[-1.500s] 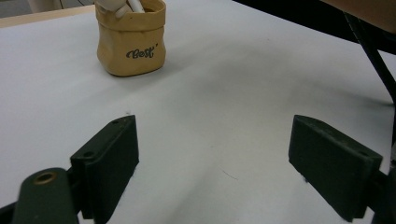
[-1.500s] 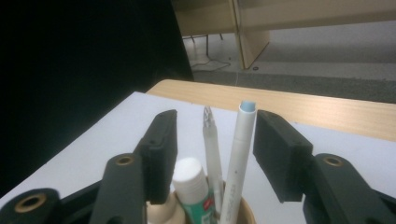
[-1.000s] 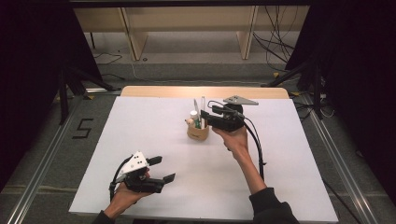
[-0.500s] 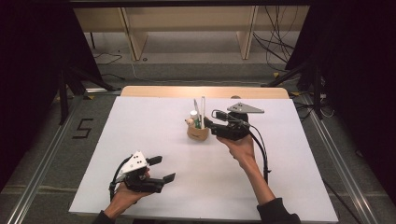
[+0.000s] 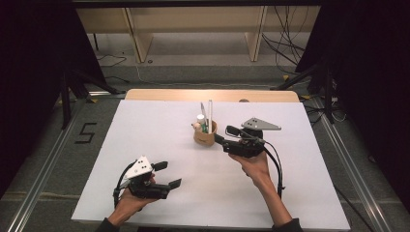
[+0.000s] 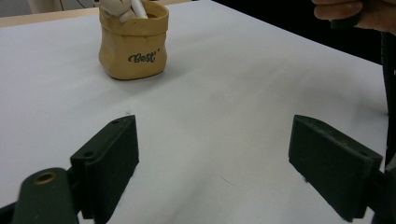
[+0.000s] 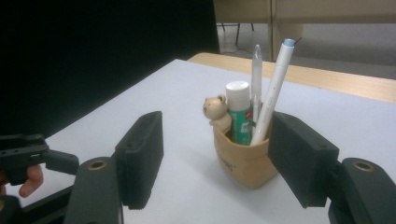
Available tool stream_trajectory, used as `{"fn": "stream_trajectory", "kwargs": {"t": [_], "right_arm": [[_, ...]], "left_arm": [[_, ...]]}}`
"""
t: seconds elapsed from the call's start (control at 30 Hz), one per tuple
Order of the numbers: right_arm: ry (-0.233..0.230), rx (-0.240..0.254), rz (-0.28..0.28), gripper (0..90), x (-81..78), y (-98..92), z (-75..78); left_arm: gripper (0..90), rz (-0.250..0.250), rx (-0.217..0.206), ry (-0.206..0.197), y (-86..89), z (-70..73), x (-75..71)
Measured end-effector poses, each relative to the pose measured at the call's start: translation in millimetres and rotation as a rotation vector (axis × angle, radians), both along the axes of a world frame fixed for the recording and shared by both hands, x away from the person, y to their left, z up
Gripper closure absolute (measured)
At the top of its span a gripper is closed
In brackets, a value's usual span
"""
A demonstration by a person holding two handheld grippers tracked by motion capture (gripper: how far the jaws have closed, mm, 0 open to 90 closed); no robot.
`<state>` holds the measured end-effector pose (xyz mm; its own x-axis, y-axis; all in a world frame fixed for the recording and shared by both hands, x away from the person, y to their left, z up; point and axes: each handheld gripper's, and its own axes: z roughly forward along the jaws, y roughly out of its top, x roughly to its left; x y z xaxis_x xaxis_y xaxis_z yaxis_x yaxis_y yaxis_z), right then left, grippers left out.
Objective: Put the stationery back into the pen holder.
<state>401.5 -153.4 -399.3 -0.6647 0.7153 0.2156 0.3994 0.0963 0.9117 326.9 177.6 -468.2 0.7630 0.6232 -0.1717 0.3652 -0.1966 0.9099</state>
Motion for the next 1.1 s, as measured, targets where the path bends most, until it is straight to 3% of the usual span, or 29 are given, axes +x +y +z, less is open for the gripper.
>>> {"fn": "stream_trajectory", "kwargs": {"t": [0.07,0.57,1.1], "right_arm": [[0.005,-0.019,0.004,36.2,-2.4,-0.8,-0.9],[0.013,-0.026,0.051,32.8,-22.6,-6.8,-9.4],[0.0,-0.04,0.065,30.2,-57.1,-26.6,-28.2]], "left_arm": [[15.8,0.001,-0.005,0.002,0.5,0.2,0.1],[15.8,0.007,-0.009,0.0,1.8,1.0,-0.6],[15.8,0.002,-0.007,-0.001,2.4,0.6,-1.5]]}}
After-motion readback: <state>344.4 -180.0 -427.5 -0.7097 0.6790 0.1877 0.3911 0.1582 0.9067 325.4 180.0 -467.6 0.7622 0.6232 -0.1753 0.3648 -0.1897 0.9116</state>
